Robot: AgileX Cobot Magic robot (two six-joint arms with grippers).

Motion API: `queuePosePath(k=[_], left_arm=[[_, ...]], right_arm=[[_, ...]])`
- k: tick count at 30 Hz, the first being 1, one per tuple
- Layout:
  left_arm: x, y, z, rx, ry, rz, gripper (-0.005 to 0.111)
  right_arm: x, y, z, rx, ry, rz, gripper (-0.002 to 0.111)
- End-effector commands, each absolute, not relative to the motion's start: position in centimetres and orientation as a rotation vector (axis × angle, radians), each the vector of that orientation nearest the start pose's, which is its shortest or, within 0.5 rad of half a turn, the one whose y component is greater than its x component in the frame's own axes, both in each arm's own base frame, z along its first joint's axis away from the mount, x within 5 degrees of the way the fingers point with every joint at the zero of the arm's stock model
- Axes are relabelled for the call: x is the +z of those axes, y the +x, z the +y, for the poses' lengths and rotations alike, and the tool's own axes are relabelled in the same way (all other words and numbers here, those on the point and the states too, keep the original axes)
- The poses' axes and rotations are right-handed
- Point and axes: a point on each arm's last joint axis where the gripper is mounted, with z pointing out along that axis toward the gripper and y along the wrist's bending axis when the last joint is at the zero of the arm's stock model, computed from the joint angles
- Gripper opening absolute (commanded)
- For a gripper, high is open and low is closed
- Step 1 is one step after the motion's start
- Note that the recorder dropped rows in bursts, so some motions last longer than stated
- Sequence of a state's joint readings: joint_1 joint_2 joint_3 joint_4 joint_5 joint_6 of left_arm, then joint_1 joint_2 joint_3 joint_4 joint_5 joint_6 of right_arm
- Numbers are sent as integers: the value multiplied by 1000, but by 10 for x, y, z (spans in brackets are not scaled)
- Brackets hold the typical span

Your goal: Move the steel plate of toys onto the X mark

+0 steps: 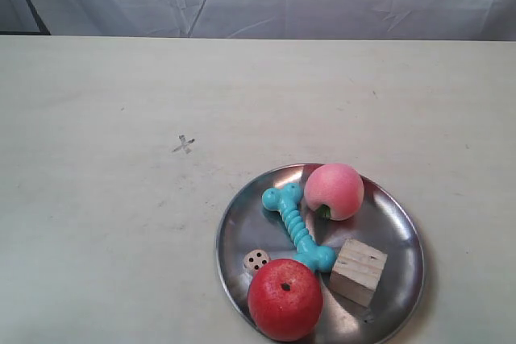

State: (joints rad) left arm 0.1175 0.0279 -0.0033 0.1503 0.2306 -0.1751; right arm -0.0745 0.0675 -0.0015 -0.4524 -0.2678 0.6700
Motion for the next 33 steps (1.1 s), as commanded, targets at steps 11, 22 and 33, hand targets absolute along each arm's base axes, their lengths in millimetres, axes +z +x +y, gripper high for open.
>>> queuePosePath(k=[11, 22, 33], left_arm=[[208, 58, 10, 482, 241, 1552, 0], [242, 51, -15, 251, 316, 1130, 0], [262, 40, -4, -510, -253, 889, 0]], right_arm=[[234, 58, 3, 749, 551, 1192, -1], [227, 60, 0, 747, 627, 1245, -1], [226, 60, 1, 756, 634, 1253, -1]])
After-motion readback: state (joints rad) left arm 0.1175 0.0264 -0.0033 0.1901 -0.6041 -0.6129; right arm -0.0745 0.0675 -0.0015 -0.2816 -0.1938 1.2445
